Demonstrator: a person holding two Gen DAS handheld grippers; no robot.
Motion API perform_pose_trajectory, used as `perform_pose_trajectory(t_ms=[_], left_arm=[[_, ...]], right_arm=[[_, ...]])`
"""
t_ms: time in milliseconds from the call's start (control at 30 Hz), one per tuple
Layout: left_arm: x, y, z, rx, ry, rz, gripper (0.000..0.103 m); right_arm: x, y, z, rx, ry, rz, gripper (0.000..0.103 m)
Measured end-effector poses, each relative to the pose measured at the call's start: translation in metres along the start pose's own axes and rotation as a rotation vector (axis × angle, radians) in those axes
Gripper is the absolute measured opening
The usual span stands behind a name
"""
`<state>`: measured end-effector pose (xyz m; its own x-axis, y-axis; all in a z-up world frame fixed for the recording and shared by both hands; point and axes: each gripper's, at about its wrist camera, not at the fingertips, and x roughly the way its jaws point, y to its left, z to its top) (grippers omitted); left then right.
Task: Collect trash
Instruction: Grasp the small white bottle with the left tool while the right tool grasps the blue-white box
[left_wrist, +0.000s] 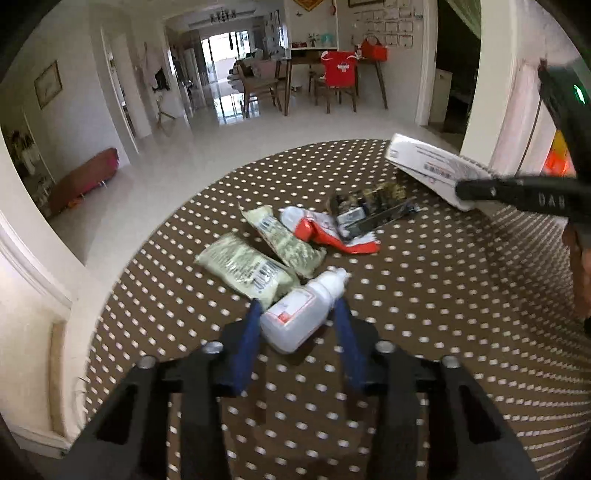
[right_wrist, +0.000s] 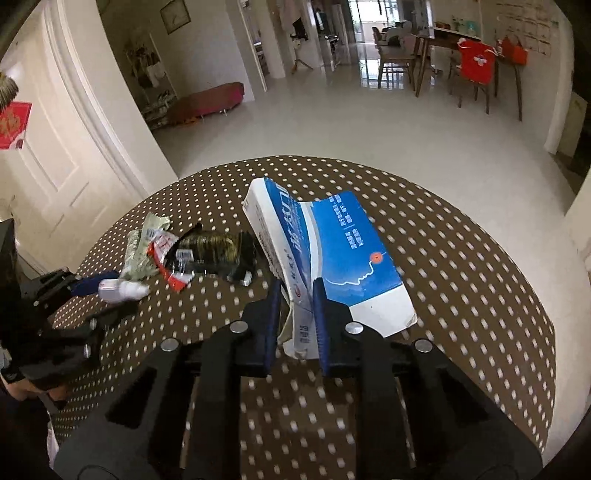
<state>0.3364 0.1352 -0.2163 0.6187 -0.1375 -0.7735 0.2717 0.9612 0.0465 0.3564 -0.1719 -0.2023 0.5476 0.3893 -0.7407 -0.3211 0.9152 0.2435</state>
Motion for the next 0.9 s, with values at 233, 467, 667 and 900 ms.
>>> perform_pose_trajectory(t_ms=[233, 467, 667, 900], left_arm=[[-0.018, -0.025, -0.02, -0.035, -0.005, -0.051, 0.033], [-0.036, -0.053, -0.038, -0.059, -0.013, -0.123, 0.033], [-0.034, -0.099, -0.043, 0.035, 0.003, -0.129, 0.035], [-0.023, -0.122, -0.031, 0.061, 0.011, -0.169, 0.033]], right_arm=[[-0.054, -0.028, -0.031, 0.074, -0.047, 0.008, 0.015], [-0.099, -0.055, -0.051, 0.116, -0.084, -0.01, 0.014], [-0.113, -0.071, -0.079, 0.14, -0.06, -0.018, 0.014], [-0.132, -0.079, -0.09, 0.15, -0.086, 0.019, 0.014]])
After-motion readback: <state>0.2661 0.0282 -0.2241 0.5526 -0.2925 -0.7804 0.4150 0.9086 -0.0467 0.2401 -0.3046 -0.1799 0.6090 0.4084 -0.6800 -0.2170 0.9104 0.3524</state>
